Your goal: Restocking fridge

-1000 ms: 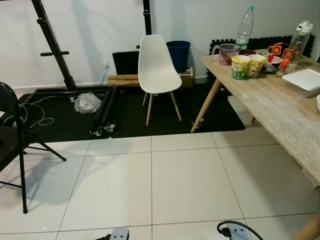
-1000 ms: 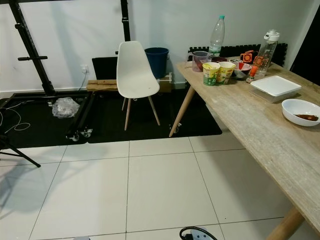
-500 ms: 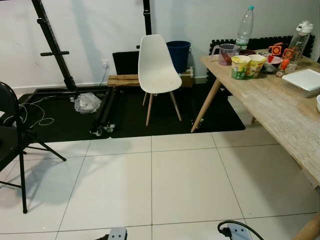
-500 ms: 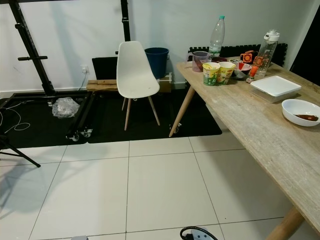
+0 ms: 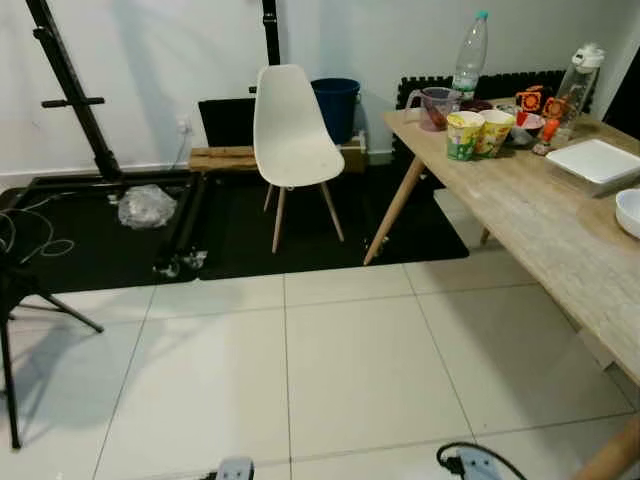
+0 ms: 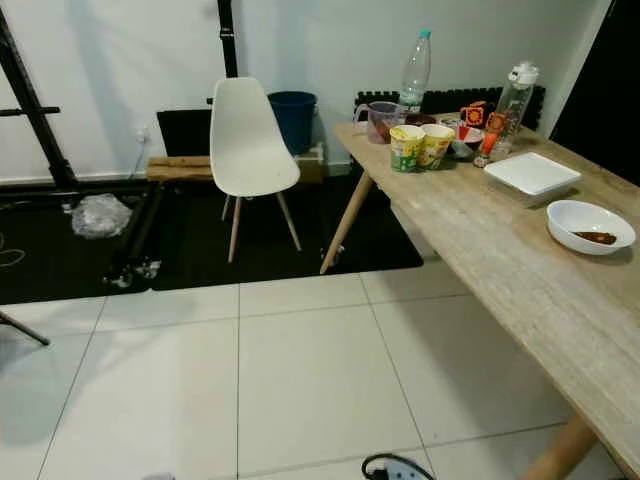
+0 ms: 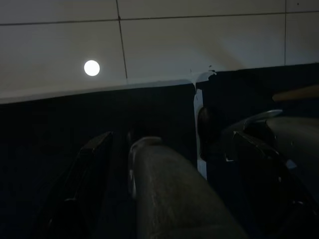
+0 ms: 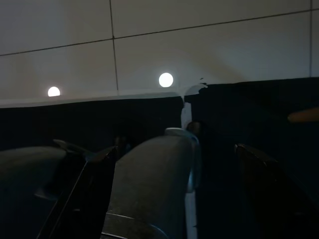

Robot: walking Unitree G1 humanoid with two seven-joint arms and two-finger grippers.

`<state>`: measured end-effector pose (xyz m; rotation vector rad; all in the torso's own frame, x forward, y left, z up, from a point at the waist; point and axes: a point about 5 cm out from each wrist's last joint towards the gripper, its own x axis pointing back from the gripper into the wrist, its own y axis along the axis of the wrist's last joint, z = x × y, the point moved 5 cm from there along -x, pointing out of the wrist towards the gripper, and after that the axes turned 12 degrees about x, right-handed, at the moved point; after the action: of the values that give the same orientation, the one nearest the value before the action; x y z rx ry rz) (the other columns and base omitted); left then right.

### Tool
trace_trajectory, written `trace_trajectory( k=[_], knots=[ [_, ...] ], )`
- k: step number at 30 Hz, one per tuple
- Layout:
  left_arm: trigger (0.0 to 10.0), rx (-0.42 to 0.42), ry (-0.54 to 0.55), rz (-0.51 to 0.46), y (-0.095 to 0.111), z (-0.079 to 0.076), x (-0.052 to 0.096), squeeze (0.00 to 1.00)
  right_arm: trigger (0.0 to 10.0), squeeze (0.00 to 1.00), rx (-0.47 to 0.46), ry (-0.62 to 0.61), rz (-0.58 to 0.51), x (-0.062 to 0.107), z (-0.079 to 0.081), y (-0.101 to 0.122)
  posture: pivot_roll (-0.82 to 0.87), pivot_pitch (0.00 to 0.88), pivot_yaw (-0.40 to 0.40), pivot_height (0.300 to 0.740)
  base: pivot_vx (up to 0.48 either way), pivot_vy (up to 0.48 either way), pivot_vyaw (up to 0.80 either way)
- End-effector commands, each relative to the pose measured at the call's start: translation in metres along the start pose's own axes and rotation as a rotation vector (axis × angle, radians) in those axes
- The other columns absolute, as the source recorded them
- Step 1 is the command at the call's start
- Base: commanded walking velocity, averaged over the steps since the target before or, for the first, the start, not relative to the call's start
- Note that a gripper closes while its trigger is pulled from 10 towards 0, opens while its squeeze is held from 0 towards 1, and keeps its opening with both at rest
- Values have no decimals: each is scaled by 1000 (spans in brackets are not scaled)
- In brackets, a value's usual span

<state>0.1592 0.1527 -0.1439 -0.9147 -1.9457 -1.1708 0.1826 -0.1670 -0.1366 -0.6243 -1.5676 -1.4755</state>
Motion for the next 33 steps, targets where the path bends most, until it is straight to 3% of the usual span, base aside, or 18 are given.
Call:
trace_trajectory(
  k=[1, 10, 33],
  knots=[
    [10000, 11, -4, 7, -2, -2, -1, 0, 10000, 0, -26, -16, 8, 1, -4, -2, -52, 0, 6, 740, 266, 0, -781],
    [10000, 10, -5, 6, -2, -3, -1, 0, 10000, 0, -18, -19, 8, 1, -5, -2, -52, 0, 5, 740, 267, 0, -780],
    [10000, 7, -5, 10, -3, -3, -1, 0, 10000, 0, -14, -29, 0, 1, -6, 0, -52, 0, 3, 740, 270, 0, 0]
  ],
)
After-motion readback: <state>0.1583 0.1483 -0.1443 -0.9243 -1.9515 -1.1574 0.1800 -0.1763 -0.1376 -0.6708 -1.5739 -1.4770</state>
